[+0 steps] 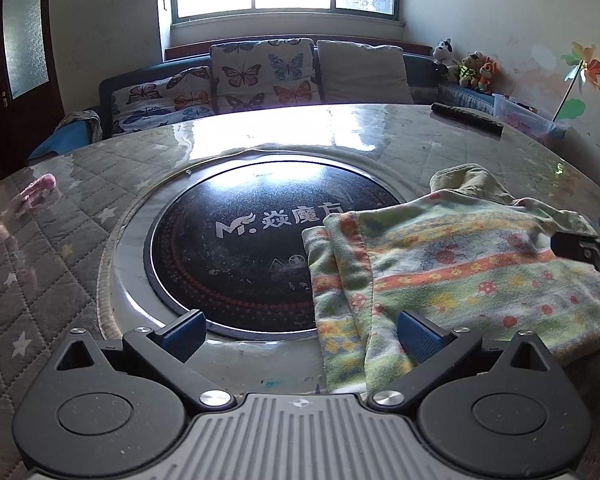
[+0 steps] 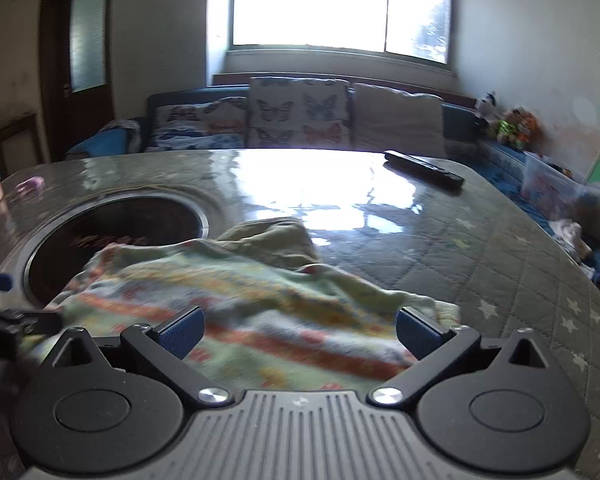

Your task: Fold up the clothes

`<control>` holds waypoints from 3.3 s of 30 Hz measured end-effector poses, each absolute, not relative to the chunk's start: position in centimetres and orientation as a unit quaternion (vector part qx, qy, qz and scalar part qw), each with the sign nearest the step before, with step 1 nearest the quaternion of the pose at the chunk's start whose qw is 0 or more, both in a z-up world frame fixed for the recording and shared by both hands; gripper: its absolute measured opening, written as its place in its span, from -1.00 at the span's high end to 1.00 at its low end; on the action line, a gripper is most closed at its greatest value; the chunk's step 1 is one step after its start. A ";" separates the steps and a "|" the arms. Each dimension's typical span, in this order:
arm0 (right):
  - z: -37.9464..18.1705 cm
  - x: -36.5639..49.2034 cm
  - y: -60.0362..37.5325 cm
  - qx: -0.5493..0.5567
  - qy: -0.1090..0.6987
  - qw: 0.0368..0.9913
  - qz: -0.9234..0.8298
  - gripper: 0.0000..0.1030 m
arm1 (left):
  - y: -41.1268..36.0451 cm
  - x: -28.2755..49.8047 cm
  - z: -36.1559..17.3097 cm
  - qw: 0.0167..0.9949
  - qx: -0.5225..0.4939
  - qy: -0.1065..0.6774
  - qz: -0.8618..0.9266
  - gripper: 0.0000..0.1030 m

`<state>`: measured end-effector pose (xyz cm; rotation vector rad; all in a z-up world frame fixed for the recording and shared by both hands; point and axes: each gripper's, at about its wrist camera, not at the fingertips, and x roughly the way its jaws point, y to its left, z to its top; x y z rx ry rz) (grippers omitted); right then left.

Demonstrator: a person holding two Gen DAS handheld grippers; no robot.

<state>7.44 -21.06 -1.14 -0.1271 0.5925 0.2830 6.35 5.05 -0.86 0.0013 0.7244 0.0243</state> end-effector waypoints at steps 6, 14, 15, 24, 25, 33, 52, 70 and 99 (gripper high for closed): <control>-0.8 5.2 -19.1 -0.080 0.286 0.936 0.190 -1.00 | 5.3 6.1 -0.8 0.935 0.001 0.354 0.013 -1.00; -0.6 2.8 -15.6 -0.113 0.279 0.915 0.268 -1.00 | 6.1 5.7 -0.5 0.936 0.005 0.351 0.023 -1.00; -0.7 2.6 -15.1 -0.118 0.279 0.912 0.276 -0.99 | 6.3 5.7 -0.5 0.936 0.004 0.351 0.026 -1.00; -1.5 1.6 -11.4 -0.156 0.288 0.883 0.336 -0.89 | 8.5 5.9 0.0 0.935 0.003 0.351 0.058 -1.00; -1.6 1.5 -11.0 -0.161 0.288 0.880 0.342 -0.87 | 8.7 5.9 0.1 0.935 0.001 0.350 0.061 -1.00; -2.2 1.3 -8.2 -0.190 0.290 0.862 0.370 -0.45 | 10.0 6.5 1.6 0.935 -0.046 0.348 0.050 -1.00; 0.5 0.6 -10.3 -0.121 0.265 0.875 0.386 0.85 | 9.1 8.9 0.9 0.888 -0.212 0.406 -0.043 -0.98; 2.0 0.9 -15.4 -0.050 0.269 0.876 0.398 0.75 | 7.3 10.0 -0.6 0.872 -0.260 0.410 -0.065 0.70; -2.6 13.3 -30.3 0.036 0.315 0.941 0.119 0.81 | 4.2 10.8 2.3 0.908 -0.161 0.380 -0.067 0.81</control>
